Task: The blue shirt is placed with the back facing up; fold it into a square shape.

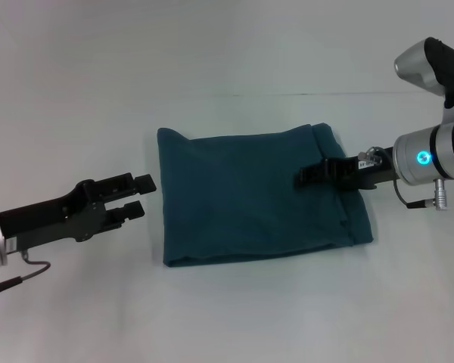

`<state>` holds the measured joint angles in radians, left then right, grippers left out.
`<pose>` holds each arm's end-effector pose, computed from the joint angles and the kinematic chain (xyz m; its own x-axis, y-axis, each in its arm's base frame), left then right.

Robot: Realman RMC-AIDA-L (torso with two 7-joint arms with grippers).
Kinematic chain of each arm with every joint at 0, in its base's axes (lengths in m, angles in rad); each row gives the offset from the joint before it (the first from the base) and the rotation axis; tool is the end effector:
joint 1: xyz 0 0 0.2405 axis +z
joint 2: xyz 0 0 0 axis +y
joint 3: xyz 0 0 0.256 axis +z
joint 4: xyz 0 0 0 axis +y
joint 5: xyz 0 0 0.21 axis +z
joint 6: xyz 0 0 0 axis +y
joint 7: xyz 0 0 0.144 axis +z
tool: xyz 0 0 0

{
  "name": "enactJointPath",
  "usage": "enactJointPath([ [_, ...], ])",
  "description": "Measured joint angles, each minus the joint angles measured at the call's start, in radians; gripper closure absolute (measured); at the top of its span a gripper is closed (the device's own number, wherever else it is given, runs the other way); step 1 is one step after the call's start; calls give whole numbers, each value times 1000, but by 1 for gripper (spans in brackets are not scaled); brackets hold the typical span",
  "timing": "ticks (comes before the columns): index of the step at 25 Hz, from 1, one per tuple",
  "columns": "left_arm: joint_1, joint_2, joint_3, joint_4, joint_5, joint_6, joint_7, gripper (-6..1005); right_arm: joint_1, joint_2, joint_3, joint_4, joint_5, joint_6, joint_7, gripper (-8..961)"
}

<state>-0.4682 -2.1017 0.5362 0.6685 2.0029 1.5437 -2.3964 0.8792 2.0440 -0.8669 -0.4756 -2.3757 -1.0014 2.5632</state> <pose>-0.2875 0.3201 0.0126 -0.1307 0.8633 0.4875 0.9094 -0.0915 0.4057 0.2311 0.4290 -0.0369 0.2643 -0.8975 -0.3529 -0.9561 -0.1959 -0.2178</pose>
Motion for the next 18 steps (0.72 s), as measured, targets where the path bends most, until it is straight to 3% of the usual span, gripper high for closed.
enactJointPath([
  [14, -1, 2, -2, 0, -2, -6, 0, 295, 0, -9, 14, -9, 0, -9, 7, 776],
  [18, -1, 2, -2, 0, -2, -5, 0, 295, 0, -10, 16, -10, 0, -11, 7, 817],
])
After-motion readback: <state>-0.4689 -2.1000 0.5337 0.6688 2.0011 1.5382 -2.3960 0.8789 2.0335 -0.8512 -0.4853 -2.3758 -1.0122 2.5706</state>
